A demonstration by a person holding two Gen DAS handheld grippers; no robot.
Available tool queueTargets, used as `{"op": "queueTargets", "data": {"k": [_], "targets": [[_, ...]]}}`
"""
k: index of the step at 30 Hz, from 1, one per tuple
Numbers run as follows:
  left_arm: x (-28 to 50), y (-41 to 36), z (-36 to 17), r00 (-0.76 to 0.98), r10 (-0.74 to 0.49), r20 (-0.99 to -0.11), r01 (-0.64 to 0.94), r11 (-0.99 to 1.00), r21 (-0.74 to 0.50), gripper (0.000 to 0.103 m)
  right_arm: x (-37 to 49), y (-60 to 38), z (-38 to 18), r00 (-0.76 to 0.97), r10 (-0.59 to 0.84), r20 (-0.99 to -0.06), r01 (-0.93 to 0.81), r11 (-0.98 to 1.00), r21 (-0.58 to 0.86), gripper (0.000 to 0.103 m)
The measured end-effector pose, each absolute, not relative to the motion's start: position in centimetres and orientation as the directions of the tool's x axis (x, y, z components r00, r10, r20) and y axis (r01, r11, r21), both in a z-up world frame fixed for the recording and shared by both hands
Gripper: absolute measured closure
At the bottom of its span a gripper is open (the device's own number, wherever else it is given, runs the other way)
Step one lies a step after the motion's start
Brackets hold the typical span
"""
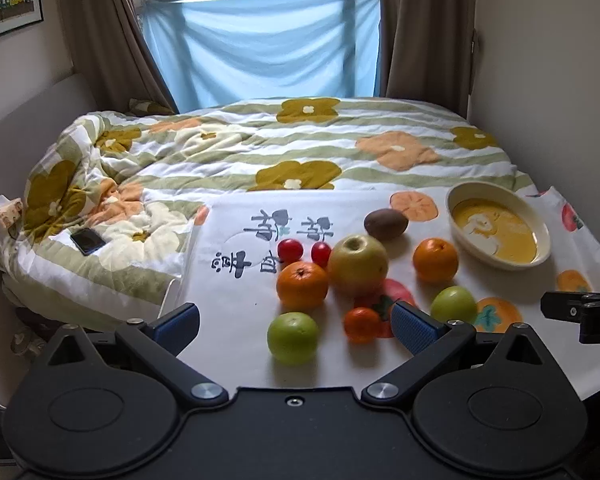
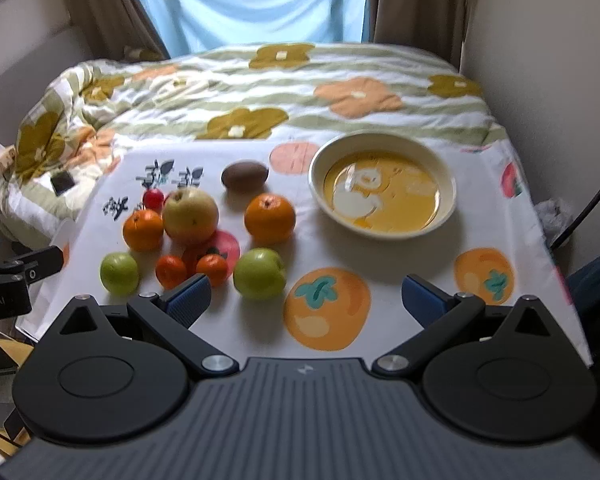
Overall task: Organize fruits
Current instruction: 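Grasp the lime with the left tool while the right tool grasps the green apple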
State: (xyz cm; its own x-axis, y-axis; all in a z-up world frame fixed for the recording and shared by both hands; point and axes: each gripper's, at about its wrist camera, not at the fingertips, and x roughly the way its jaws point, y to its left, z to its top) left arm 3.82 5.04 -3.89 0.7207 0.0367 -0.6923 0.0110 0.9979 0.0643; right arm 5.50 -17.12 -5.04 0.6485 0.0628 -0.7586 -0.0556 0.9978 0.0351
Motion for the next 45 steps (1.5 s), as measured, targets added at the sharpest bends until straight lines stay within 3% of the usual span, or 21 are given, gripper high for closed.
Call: {"op": "queueTargets", "data": {"k": [10,25,28,30,32,38,45], "targets": [[6.9,7.5,-9.2,0.692,0.007,-0.722,0.077,0.994,0.083,0.0,8.1,-15.5,-10.8,0.628,0.077,-0.774,-0.041,0.997,0.065,0.0],[10.4,6.5,-15.0,0.616,-0.039,-0.787,0.178,0.98,0.09,0.018,11.3,-12.9,-16.4,0.608,0.063,-0.792,-0.115,0.993,-0.009,0.0],[10.9,6.3,-15.3,0.607,-0.03,-0.794,0.173,0.98,0.095,0.031,11.8,-12.8,-16.7,0.596,0.069,-0.8,-0.123,0.992,-0.006,0.0],[11.3,6.4,-15.5,0.602,-0.028,-0.798,0.164,0.982,0.09,0.033,11.9,-12.8,-16.7,0.596,0.073,-0.799,-0.131,0.991,-0.008,0.0],[11.6,6.6,-15.7,0.593,-0.035,-0.804,0.16,0.984,0.075,0.045,12.1,-12.7,-16.7,0.596,0.074,-0.799,-0.138,0.99,-0.01,0.0],[11.5,6.5,-15.7,0.594,-0.034,-0.804,0.152,0.986,0.071,0.045,12.8,-12.8,-16.9,0.581,0.08,-0.81,-0.135,0.991,0.001,0.001],[11.0,7.0,-15.5,0.585,-0.037,-0.81,0.156,0.985,0.067,0.045,13.1,-12.4,-17.1,0.577,0.103,-0.81,-0.165,0.986,0.009,0.012]]}}
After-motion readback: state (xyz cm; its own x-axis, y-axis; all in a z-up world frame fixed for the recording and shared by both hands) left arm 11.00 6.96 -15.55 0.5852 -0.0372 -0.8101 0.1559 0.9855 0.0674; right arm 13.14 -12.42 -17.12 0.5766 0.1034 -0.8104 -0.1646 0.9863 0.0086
